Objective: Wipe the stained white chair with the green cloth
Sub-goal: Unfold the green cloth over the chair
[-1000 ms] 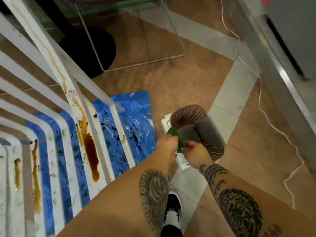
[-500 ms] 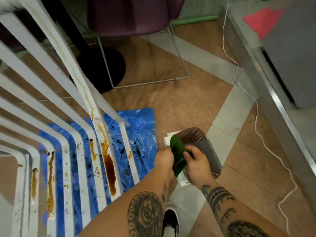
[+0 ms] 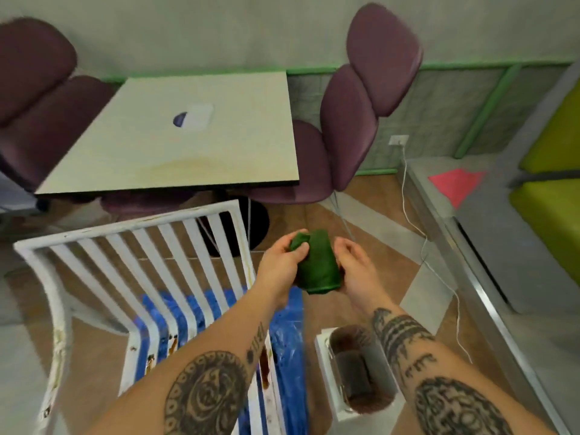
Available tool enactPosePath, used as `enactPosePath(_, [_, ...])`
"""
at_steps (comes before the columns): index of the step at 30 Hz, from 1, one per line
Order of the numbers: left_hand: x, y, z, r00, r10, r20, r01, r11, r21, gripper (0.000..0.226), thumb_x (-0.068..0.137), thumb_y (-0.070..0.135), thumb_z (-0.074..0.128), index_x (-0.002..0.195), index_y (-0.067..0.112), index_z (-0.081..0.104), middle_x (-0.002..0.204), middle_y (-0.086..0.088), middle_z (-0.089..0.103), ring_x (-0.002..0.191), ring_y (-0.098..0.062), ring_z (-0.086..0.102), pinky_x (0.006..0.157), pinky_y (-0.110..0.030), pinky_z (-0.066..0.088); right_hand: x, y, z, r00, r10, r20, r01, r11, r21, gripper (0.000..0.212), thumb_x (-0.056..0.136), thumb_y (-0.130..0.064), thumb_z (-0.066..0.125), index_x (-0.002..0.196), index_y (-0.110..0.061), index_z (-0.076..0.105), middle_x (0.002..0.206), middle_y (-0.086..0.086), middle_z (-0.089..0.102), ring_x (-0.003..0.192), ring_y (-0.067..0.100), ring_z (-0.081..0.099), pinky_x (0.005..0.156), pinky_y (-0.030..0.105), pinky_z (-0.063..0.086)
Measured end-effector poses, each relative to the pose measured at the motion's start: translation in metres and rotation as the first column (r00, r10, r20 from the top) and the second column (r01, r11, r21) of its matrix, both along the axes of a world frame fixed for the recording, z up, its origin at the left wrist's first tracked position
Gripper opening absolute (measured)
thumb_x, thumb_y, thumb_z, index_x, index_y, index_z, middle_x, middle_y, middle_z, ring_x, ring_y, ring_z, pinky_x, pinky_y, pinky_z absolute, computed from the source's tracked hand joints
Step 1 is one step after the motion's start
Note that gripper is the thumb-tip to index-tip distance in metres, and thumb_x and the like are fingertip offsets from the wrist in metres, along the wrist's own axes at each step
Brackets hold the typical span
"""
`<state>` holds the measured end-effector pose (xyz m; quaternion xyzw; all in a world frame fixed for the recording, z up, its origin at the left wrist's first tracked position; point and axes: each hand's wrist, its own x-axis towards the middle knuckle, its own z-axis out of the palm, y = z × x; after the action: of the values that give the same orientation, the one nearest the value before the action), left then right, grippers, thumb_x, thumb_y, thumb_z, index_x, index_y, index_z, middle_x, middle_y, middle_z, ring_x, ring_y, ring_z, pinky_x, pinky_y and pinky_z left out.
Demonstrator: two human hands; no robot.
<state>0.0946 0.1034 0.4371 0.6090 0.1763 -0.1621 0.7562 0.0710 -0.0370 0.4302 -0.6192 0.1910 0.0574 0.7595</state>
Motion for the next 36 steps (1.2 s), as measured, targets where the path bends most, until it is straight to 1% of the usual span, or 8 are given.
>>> enactPosePath(7, [-0.049,0.092,0.161,0.916,-0.146,0.374,-0.010,0.922,0.386,0.033,0.084,0.014,0.081,0.107,0.035,0.069,0.107,0.000,0.072,0.099,-0.019,0.070,0.089,-0.040,0.061,-0.030,0.055,0.138,0.924,0.223,0.311,-0.171,0.968,-0.186,0.011,0.097,-0.017,0.065,0.101,-0.019,0.075,0.094,0.004,0.079,0.090,0.019,0.075,0.070,0.025,0.059])
enactPosePath(10, [-0.075,0.139,0.211,0.900,-0.116,0.420,-0.084,0.900,0.427,0.047,0.082,0.021,0.084,0.123,0.031,0.064,0.109,0.002,0.068,0.100,-0.016,0.069,0.086,-0.032,0.060,-0.045,0.091,0.190,0.890,0.239,0.387,-0.198,0.970,-0.142,0.010,0.097,-0.017,0.066,0.098,-0.011,0.075,0.091,0.005,0.078,0.085,0.016,0.075,0.067,0.025,0.059])
enactPosePath(13, [-0.097,0.188,0.246,0.896,-0.109,0.431,-0.141,0.849,0.509,0.017,0.085,0.033,0.079,0.095,0.023,0.071,0.086,0.004,0.071,0.083,-0.016,0.068,0.072,-0.031,0.057,-0.052,0.129,0.225,0.858,0.276,0.434,-0.244,0.961,-0.129,0.014,0.095,-0.021,0.068,0.099,-0.007,0.071,0.098,0.014,0.075,0.090,0.027,0.073,0.074,0.038,0.062])
enactPosePath(17, [-0.123,0.252,0.277,0.883,-0.127,0.453,-0.115,0.875,0.470,0.032,0.087,0.042,0.075,0.094,0.012,0.066,0.085,-0.010,0.069,0.081,-0.025,0.066,0.074,-0.043,0.056,-0.067,0.183,0.265,0.799,0.392,0.457,-0.373,0.918,-0.135,0.018,0.091,-0.027,0.074,0.082,-0.017,0.062,0.080,0.004,0.072,0.075,0.022,0.070,0.065,0.035,0.058])
enactPosePath(20, [-0.134,0.291,0.297,0.898,-0.042,0.438,-0.110,0.942,0.316,0.041,0.083,0.042,0.078,0.101,0.008,0.063,0.095,-0.020,0.070,0.087,-0.032,0.067,0.088,-0.055,0.056,-0.073,0.213,0.281,0.787,0.474,0.394,-0.395,0.879,-0.267,0.038,0.067,-0.050,0.082,0.078,-0.024,0.057,0.084,0.013,0.072,0.078,0.034,0.071,0.071,0.051,0.059])
enactPosePath(24, [-0.150,0.354,0.313,0.898,-0.026,0.439,-0.075,0.974,0.212,0.021,0.093,0.014,0.071,0.110,0.007,0.061,0.097,-0.019,0.071,0.083,-0.029,0.072,0.074,-0.041,0.062,-0.085,0.259,0.290,0.725,0.633,0.272,-0.565,0.771,-0.293,0.061,0.072,-0.046,0.088,0.119,-0.017,0.062,0.108,0.011,0.077,0.098,0.031,0.075,0.092,0.053,0.058])
enactPosePath(29, [-0.165,0.420,0.289,0.903,-0.058,0.425,-0.051,0.969,0.240,0.023,0.090,0.013,0.075,0.110,0.025,0.072,0.106,-0.013,0.074,0.095,-0.031,0.074,0.083,-0.045,0.061,-0.105,0.296,0.275,0.528,0.849,0.015,-0.750,0.475,-0.462,0.059,0.076,-0.054,0.080,0.114,-0.009,0.071,0.108,0.013,0.077,0.102,0.033,0.073,0.096,0.049,0.056])
enactPosePath(36, [-0.185,0.441,0.198,0.974,0.093,0.205,-0.157,0.935,0.320,0.022,0.086,0.027,0.080,0.105,0.021,0.073,0.104,-0.006,0.076,0.096,-0.026,0.073,0.089,-0.048,0.060,-0.130,0.341,0.230,0.724,0.684,0.088,-0.635,0.711,-0.302,0.025,0.098,-0.026,0.063,0.111,-0.006,0.071,0.100,0.014,0.078,0.094,0.031,0.075,0.091,0.047,0.059])
